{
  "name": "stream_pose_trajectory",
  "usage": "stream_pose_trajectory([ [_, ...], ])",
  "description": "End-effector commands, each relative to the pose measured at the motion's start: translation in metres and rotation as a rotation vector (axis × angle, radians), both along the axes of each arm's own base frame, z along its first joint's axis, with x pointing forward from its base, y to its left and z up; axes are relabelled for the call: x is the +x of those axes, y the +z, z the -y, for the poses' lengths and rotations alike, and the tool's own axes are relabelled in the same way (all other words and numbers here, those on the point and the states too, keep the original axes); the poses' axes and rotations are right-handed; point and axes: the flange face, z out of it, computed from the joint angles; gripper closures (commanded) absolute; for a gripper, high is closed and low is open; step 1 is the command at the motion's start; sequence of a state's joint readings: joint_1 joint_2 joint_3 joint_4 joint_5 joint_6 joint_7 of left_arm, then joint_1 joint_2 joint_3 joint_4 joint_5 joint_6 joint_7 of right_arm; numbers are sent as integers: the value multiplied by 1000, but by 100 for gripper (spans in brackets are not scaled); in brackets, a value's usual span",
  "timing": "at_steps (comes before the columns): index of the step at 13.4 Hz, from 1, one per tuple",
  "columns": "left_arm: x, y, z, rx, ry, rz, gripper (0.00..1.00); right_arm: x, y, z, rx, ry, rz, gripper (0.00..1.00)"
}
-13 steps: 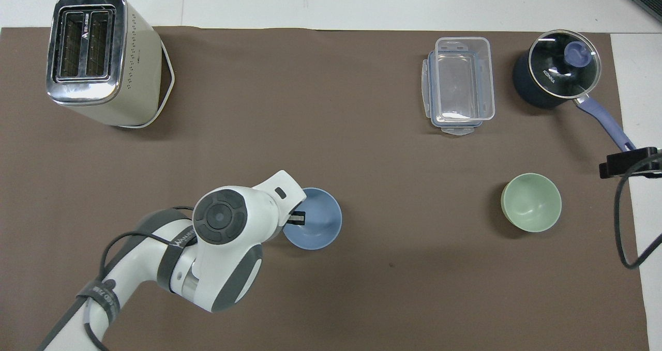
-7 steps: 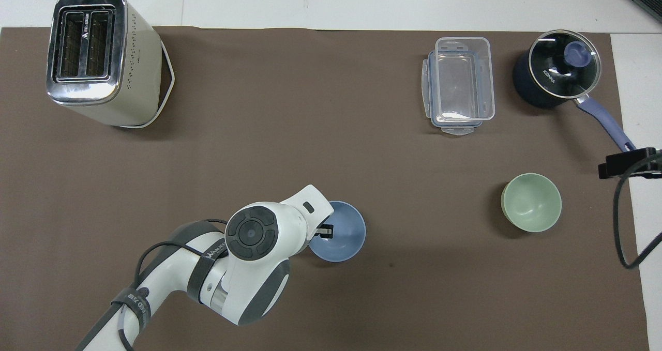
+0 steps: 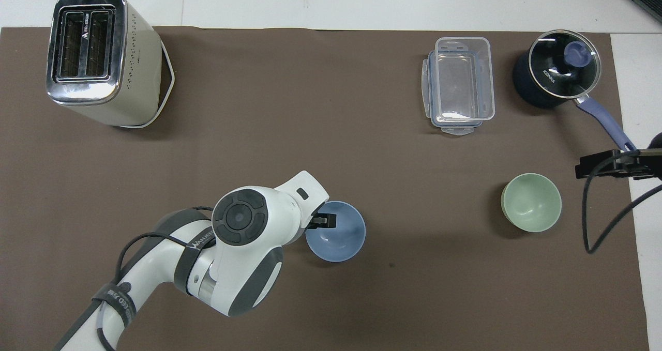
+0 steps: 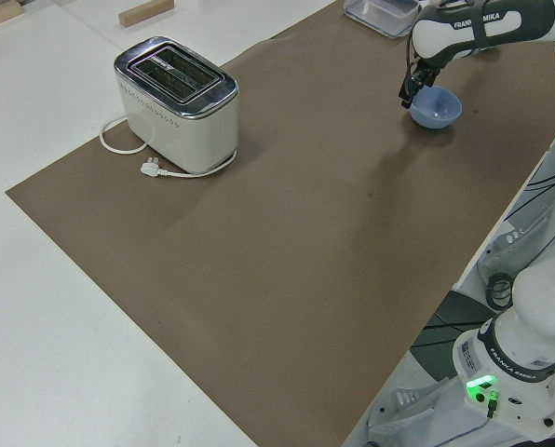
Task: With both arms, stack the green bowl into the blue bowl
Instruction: 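Release the blue bowl with the left gripper while the right gripper reaches the green bowl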
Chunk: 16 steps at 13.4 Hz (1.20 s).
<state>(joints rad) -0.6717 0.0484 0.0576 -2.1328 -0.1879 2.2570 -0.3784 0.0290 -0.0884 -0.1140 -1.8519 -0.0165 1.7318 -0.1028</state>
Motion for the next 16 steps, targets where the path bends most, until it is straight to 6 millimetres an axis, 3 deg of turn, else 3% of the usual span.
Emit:
stream_pose_trajectory([
  [1,15,29,-57,36,-46,4,0,-7,-43,11,9,79,14,0],
  [4,41,83,-128,26,-74,31,0,-5,-110,36,5,132,18,0],
  [5,50,104,-143,32,-80,8,0,-5,-128,50,6,139,21,0],
  [7,69,147,-184,31,-93,-5,0,-11,-149,54,14,163,19,0],
  [10,80,209,-243,61,-93,29,0,-23,-189,68,11,207,29,0],
  [12,84,240,-277,83,-143,47,0,-24,-202,73,10,201,22,0],
  [16,101,257,-290,95,-132,4,0,-30,-220,80,13,230,11,0],
])
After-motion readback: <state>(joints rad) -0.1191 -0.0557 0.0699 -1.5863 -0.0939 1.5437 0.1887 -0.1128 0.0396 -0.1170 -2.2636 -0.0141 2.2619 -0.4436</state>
